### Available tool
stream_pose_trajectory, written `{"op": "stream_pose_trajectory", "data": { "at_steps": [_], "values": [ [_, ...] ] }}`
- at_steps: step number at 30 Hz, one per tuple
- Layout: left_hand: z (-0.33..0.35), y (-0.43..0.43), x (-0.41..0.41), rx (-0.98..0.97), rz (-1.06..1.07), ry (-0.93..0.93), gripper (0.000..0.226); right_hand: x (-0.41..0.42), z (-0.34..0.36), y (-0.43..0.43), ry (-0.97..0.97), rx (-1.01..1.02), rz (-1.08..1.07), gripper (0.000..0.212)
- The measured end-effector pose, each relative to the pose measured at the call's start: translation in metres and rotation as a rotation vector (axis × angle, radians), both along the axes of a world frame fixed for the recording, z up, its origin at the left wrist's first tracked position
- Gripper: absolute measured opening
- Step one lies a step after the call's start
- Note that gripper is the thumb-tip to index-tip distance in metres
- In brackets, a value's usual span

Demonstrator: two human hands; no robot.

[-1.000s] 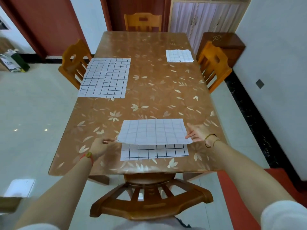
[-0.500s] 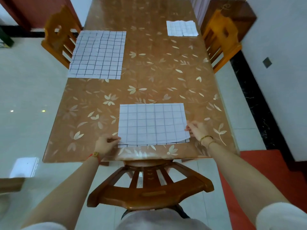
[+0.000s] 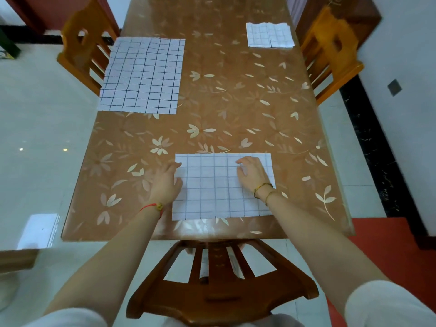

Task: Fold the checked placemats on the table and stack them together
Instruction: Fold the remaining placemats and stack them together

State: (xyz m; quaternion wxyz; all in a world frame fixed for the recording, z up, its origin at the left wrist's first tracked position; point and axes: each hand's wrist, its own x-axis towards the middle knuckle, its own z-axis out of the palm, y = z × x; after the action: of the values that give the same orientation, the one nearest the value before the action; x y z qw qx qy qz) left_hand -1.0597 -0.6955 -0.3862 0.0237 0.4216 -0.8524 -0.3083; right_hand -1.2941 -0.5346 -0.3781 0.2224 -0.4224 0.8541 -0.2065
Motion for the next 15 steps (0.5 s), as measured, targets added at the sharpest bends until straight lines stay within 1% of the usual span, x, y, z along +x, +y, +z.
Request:
{"op": "stream_pose_trajectory", "data": {
  "at_steps": [2, 4, 7, 10, 15],
  "values": [
    [-0.009, -0.001, -0.012, -0.041, -0.071, -0.098, 0.058, 0.014, -0.004, -0.024, 0.021, 0.068, 0.135, 0.039],
    [-0.012, 0.001, -0.024, -0.07, -0.101, -0.174, 0.064, 0.027, -0.01, -0.047, 0.085, 0.153, 0.255, 0.047],
    [-0.02, 0.0, -0.034, -0.11, -0.119, -0.271, 0.068, 0.046, -0.02, -0.075, 0.143, 0.251, 0.377, 0.056],
    [-0.026, -0.01, -0.04, -0.116, -0.125, -0.342, 0.069, 0.06, -0.025, -0.097, 0.152, 0.27, 0.414, 0.058],
    [-0.036, -0.024, -0.047, -0.1, -0.077, -0.385, 0.069, 0.074, -0.033, -0.124, 0.188, 0.306, 0.448, 0.058]
  ]
}}
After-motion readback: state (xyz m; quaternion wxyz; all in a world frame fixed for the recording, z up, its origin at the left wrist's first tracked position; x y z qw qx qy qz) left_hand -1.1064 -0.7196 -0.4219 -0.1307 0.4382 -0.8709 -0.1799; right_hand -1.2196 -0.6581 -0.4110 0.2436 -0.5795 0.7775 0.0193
